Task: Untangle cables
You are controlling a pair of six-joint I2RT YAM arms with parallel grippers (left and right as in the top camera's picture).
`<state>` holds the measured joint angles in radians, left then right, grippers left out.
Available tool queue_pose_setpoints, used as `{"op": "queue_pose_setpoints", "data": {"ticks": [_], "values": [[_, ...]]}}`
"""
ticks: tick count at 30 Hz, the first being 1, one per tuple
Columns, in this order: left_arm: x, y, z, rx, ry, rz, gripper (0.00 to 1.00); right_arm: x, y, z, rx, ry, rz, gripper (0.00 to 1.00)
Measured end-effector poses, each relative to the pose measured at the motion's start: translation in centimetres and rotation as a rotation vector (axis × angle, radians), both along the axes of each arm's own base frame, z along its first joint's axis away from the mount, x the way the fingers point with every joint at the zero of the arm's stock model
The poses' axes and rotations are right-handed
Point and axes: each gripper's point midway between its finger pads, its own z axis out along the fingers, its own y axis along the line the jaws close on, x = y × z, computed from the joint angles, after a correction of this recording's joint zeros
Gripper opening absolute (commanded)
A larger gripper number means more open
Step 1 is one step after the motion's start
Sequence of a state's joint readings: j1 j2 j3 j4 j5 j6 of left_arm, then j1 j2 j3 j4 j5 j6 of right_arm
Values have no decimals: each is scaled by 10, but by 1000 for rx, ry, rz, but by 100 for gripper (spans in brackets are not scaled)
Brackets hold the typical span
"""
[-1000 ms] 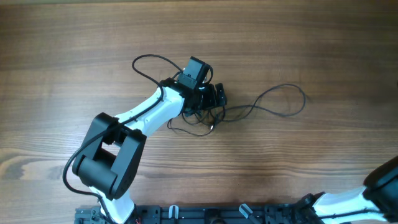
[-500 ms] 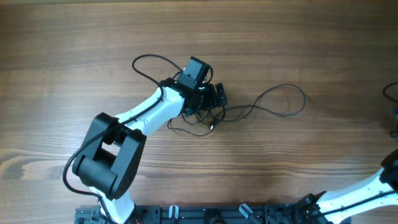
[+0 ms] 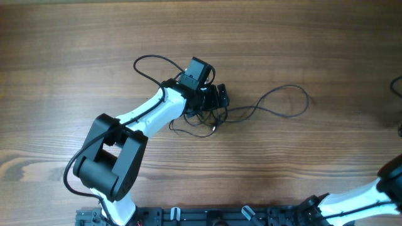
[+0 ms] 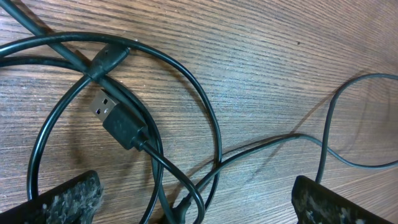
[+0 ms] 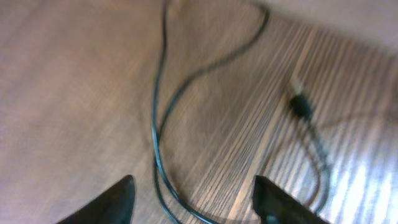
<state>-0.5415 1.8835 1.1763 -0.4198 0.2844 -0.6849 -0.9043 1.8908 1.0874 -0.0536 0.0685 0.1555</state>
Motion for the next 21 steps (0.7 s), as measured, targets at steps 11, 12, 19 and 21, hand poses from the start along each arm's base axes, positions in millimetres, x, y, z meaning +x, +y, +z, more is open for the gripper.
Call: {"op": "queue_pose_setpoints", "data": {"ticks": [11,12,19,21], "values": [[0,0,0,-1,-1,0,100,25,23,-46,167,-55,118,7],[0,0,0,-1,-2,0,100,29,30,-47,191,-63,141,8],[1,-1,0,-2,-4,0,100,59,69,-45,216,-19,239,61],[1,-1,0,-2,-4,0,100,50,69,-41,195,31,211,88]]}}
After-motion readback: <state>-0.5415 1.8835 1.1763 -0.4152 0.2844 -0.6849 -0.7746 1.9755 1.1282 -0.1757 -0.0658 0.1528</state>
